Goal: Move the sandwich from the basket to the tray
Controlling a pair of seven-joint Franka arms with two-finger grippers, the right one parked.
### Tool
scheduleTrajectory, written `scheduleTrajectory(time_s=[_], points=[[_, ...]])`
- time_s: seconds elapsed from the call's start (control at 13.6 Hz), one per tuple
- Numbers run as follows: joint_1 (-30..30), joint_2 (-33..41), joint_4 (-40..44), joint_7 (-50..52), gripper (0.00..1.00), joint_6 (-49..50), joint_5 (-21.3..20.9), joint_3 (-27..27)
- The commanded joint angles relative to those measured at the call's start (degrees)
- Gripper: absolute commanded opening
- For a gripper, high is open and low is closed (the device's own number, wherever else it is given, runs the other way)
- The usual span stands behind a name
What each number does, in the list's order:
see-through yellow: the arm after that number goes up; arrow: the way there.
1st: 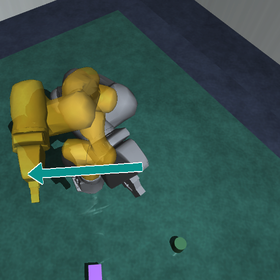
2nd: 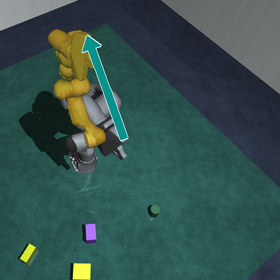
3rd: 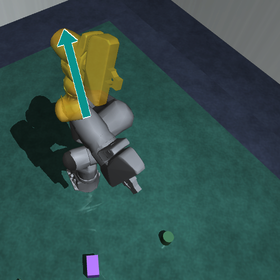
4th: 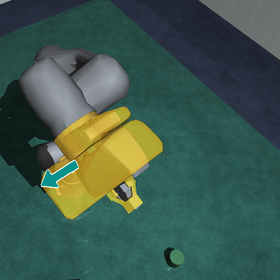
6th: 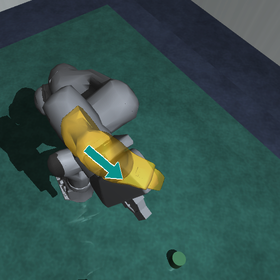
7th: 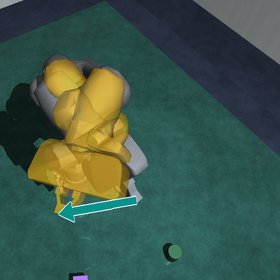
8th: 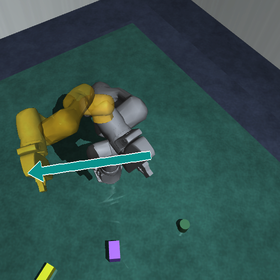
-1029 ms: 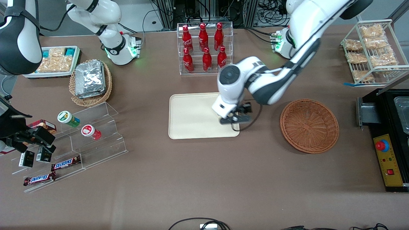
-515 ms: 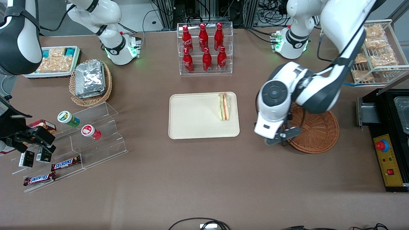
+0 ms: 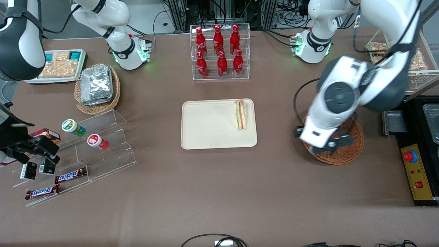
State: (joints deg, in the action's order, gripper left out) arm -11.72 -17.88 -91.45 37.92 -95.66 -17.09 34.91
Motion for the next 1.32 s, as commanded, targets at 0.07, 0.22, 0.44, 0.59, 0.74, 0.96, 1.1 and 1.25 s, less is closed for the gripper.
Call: scheduleTrajectory(time_s=[0.07,0.22,0.44,0.59,0.74,0.96,1.1,1.25], points=[[1.6,9.6,-4.0,-13.4,1.0,1.8,6.6,-9.2],[1.5,12.2,-4.0,-20.9,1.0,3.8,9.1,-13.0],[1.5,16.1,-3.9,-30.8,1.0,6.5,13.2,-18.2],[1.6,18.6,-3.7,-36.6,1.0,7.5,15.0,-20.5],[1.6,19.8,-3.4,-39.7,1.0,8.4,15.2,-20.6],[1.6,21.0,-3.2,-42.9,1.0,8.8,15.3,-20.6],[1.6,20.9,-3.2,-42.9,1.0,8.8,15.3,-20.6],[1.5,20.6,-3.1,-43.0,1.0,8.9,15.4,-20.5]])
